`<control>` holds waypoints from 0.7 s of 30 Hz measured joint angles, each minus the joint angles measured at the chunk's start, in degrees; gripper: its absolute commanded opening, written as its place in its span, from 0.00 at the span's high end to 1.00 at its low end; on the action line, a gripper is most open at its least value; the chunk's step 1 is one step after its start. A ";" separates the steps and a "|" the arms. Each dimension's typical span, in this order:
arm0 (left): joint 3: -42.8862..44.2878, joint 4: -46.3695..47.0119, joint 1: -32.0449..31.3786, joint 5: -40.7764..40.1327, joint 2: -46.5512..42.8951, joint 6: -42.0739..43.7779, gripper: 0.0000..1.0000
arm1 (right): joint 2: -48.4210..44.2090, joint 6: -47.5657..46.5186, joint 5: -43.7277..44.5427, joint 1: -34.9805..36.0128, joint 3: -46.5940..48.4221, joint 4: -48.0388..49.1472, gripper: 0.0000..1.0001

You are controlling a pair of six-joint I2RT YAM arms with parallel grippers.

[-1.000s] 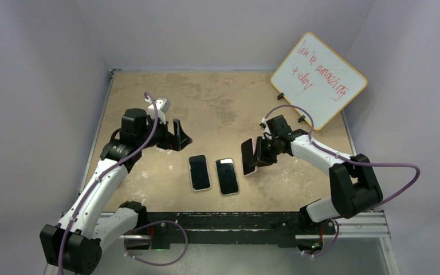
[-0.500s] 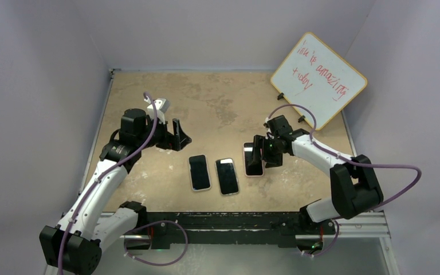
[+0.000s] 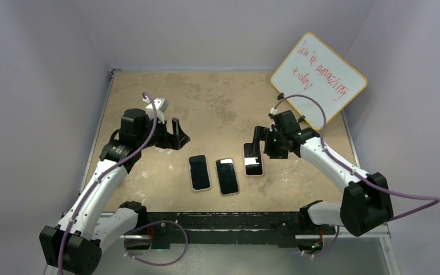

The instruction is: Put the phone into the phone case

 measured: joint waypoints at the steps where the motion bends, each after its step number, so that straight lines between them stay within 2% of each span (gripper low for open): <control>1: 0.00 0.00 0.00 -0.15 0.00 0.00 0.11 | -0.76 0.00 0.07 0.00 0.20 0.00 0.01; 11: 0.26 0.26 0.00 0.70 -2.29 -2.34 0.10 | -14.25 0.66 0.35 0.00 3.50 1.88 0.01; 21: 6.75 0.50 0.00 1.77 -3.28 -6.43 0.10 | -24.96 1.55 -0.31 0.00 3.74 7.04 0.01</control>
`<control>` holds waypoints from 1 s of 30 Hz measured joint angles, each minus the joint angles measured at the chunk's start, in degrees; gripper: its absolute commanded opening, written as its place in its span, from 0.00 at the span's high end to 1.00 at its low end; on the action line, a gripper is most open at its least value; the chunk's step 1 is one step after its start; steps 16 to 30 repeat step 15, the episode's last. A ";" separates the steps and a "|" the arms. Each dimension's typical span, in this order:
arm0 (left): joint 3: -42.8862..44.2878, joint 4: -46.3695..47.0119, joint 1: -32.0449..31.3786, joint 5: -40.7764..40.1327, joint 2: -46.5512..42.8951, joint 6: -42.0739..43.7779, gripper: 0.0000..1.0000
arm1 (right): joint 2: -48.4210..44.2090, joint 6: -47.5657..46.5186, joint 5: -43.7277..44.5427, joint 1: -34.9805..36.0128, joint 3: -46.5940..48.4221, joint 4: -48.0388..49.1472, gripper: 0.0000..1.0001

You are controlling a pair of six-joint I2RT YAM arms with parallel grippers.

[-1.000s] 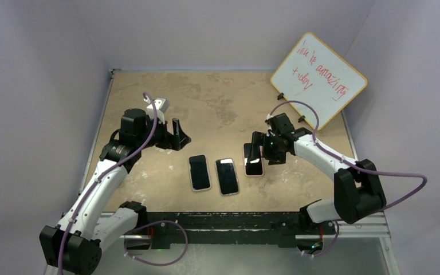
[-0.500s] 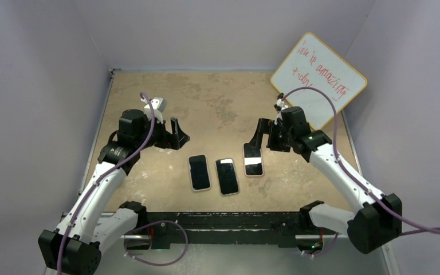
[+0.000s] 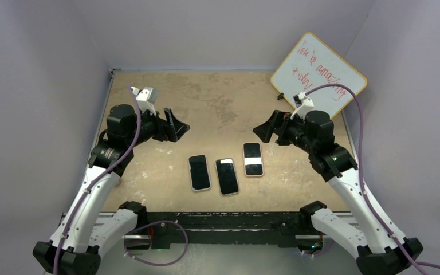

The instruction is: Put the phone into the phone case

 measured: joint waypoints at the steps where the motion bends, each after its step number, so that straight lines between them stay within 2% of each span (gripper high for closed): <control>1: 0.00 0.35 0.00 -0.04 -0.44 -0.20 0.10 | -0.76 0.13 -0.02 0.00 -0.11 0.46 0.01; 9: -0.87 4.79 0.00 -1.44 -4.76 -1.70 0.08 | -2.01 0.63 0.39 0.00 -0.61 1.16 0.01; 30: -1.75 5.25 0.00 -1.77 -3.93 -1.79 0.08 | -1.11 0.68 0.24 0.00 -1.22 1.20 0.01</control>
